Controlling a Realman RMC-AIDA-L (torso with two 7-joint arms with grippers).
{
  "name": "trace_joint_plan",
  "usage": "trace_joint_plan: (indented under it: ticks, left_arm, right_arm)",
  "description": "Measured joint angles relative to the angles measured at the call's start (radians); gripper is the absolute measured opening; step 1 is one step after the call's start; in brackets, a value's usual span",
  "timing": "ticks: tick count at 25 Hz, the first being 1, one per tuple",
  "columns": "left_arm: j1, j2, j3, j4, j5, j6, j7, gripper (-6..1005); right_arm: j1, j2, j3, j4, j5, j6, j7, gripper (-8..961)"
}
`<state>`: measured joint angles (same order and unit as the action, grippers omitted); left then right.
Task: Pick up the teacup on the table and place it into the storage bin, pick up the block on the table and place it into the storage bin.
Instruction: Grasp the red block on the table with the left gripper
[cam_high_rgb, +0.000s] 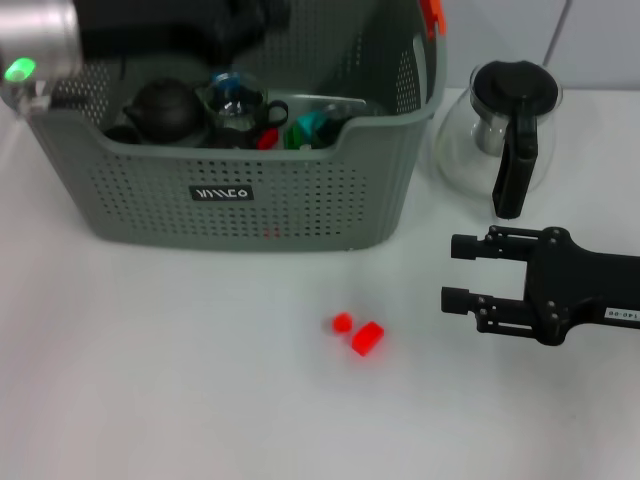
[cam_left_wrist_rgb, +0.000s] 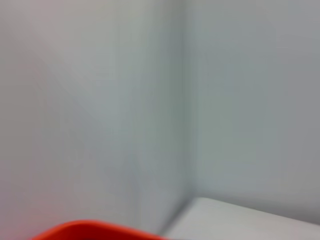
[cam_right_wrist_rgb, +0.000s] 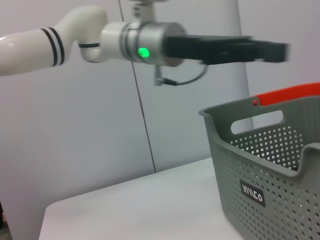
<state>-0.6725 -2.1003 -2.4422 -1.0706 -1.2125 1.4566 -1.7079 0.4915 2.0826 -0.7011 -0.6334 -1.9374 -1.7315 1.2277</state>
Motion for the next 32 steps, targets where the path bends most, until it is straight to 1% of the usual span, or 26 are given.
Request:
trace_joint_plan:
  ticks: [3, 5, 9, 10, 11, 12, 14, 15, 17, 19, 20, 21, 22, 25, 28, 31, 32]
  left_arm:
    - [-0.026, -0.004, 0.041, 0.091, 0.009, -0.183, -0.002, 88]
    - [-0.031, -0.005, 0.062, 0.118, 0.009, -0.226, 0.007, 86]
    - [0.001, -0.016, 0.059, 0.087, -0.005, -0.201, 0.010, 81]
    - [0.022, -0.021, 0.051, 0.062, -0.026, -0.163, 0.010, 80]
    - [0.074, -0.025, 0.038, 0.027, -0.085, -0.044, 0.032, 79]
    - [0.074, -0.025, 0.038, 0.027, -0.085, -0.044, 0.032, 80]
    - [0.129, -0.023, 0.034, 0.019, -0.137, 0.091, 0.096, 83]
    - [0.157, -0.024, 0.037, 0.023, -0.151, 0.163, 0.155, 85]
    - [0.209, -0.036, 0.050, 0.051, -0.153, 0.251, 0.271, 88]
    - [0.256, -0.057, 0.074, 0.095, -0.125, 0.264, 0.377, 91]
    - [0.275, -0.065, 0.091, 0.124, -0.109, 0.247, 0.416, 92]
    - [0.293, -0.070, 0.137, 0.181, -0.088, 0.171, 0.449, 122]
    - [0.293, -0.070, 0.137, 0.181, -0.088, 0.171, 0.449, 152]
    - [0.292, -0.064, 0.216, 0.256, -0.061, 0.064, 0.459, 242]
    - [0.286, -0.069, 0.256, 0.289, -0.043, -0.008, 0.475, 341]
    - [0.280, -0.068, 0.301, 0.321, -0.042, -0.068, 0.491, 439]
    - [0.278, -0.067, 0.318, 0.331, -0.041, -0.094, 0.493, 455]
  right_arm:
    - [0.000, 0.001, 0.000, 0.000, 0.000, 0.000, -0.003, 688]
    - [0.000, 0.001, 0.000, 0.000, 0.000, 0.000, -0.003, 688]
    - [0.004, 0.000, 0.000, 0.000, -0.001, 0.000, -0.002, 688]
    - [0.004, -0.001, 0.000, -0.001, -0.001, 0.000, -0.001, 688]
    - [0.004, -0.001, 0.000, -0.001, 0.000, 0.000, 0.001, 688]
    - [0.004, -0.001, 0.000, -0.001, 0.000, 0.000, 0.001, 688]
    - [0.005, -0.001, 0.000, -0.001, 0.000, 0.002, 0.003, 688]
    - [0.005, -0.001, 0.000, -0.001, 0.000, 0.003, 0.003, 688]
    - [0.008, 0.000, 0.000, 0.000, 0.000, 0.006, 0.003, 688]
    - [0.009, 0.000, 0.000, 0.000, 0.000, 0.007, 0.003, 688]
    - [0.010, 0.001, 0.000, 0.000, 0.000, 0.007, 0.003, 688]
    - [0.012, 0.001, 0.000, 0.000, 0.000, 0.006, 0.004, 688]
    - [0.012, 0.001, 0.000, 0.000, 0.000, 0.006, 0.004, 688]
    - [0.013, 0.001, 0.000, 0.000, 0.000, 0.001, 0.004, 687]
    - [0.009, 0.001, 0.000, 0.000, -0.001, 0.002, 0.004, 687]
    - [0.002, 0.001, 0.000, 0.000, -0.001, 0.005, 0.004, 687]
    - [0.000, 0.000, 0.000, 0.000, -0.001, 0.005, 0.004, 687]
